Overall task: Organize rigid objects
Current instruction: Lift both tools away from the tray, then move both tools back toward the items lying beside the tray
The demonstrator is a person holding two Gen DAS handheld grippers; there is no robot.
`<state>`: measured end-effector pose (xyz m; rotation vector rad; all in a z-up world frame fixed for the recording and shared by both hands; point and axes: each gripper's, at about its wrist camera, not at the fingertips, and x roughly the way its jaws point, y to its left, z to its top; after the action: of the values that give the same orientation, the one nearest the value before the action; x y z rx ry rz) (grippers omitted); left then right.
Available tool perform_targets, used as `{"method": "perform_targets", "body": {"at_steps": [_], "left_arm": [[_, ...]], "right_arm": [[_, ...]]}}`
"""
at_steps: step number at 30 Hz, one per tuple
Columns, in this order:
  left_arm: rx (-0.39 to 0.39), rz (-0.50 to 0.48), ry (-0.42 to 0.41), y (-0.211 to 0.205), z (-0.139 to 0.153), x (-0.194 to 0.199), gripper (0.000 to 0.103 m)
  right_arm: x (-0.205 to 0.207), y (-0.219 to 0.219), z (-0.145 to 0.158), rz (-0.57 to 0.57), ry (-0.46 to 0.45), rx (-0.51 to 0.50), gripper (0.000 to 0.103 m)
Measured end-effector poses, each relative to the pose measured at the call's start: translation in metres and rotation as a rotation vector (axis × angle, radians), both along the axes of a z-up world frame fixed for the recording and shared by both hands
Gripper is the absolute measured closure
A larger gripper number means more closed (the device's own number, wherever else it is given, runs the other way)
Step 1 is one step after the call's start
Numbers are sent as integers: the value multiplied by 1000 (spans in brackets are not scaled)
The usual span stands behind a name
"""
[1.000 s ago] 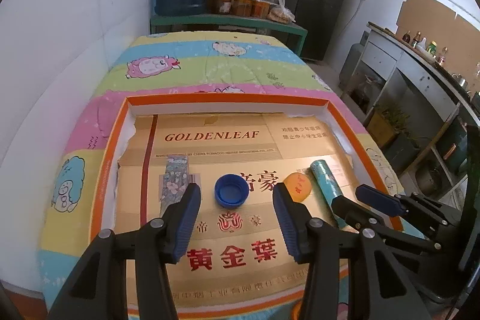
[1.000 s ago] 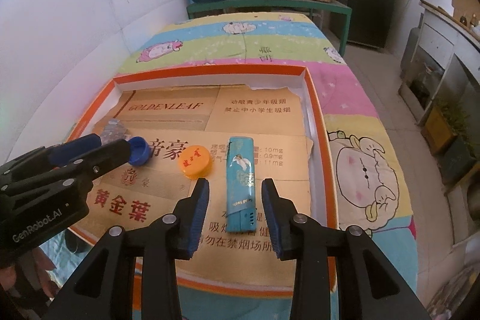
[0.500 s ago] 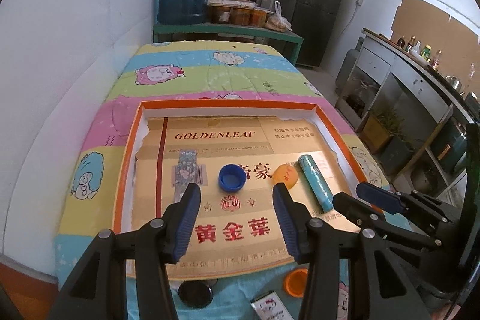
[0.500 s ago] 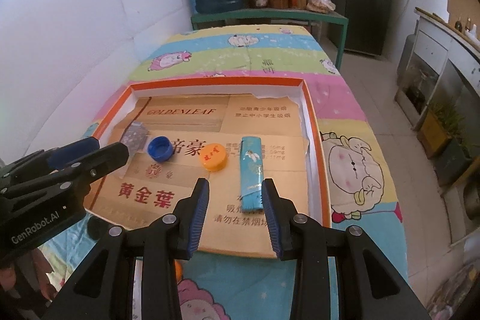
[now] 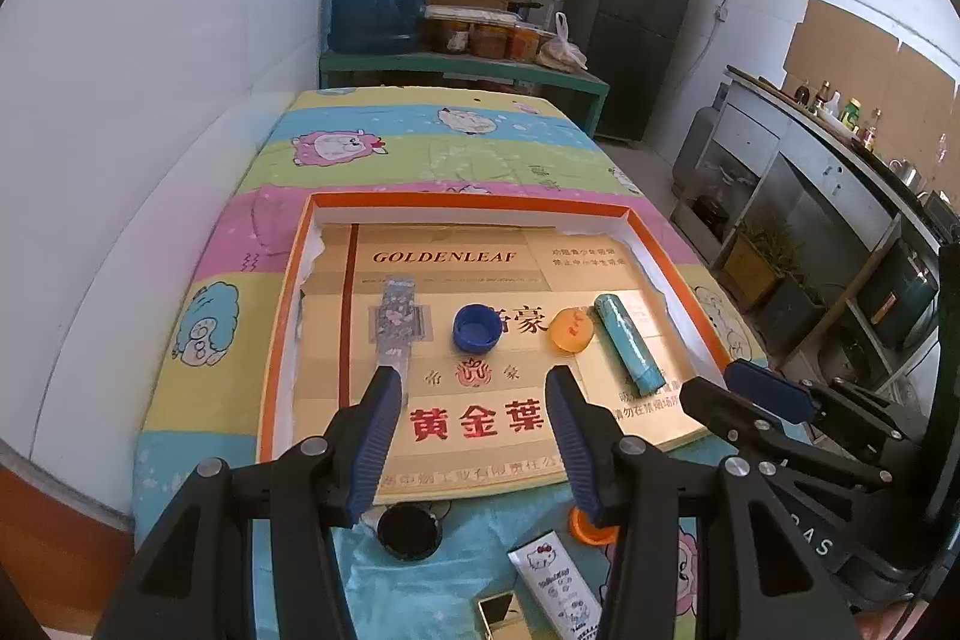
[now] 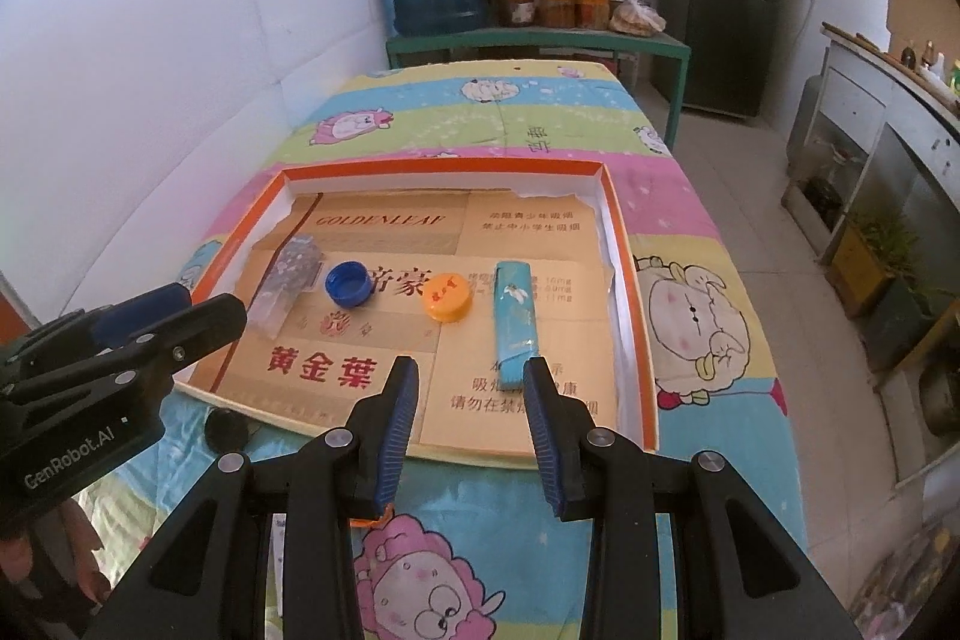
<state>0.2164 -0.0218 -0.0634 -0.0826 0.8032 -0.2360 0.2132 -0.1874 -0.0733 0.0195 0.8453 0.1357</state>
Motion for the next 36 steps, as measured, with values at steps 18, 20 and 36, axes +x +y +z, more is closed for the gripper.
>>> {"method": "perform_targets", "body": {"at_steps": [18, 20, 36], "left_arm": [[16, 24, -28, 15, 7, -28, 53], [29, 28, -38, 16, 8, -32, 53], [71, 48, -46, 26, 12, -57, 53]], "right_arm": [[-28, 13, 13, 14, -23, 1, 66], [-32, 15, 14, 18, -24, 0, 66], [-55, 29, 13, 41, -35, -2, 66]]}}
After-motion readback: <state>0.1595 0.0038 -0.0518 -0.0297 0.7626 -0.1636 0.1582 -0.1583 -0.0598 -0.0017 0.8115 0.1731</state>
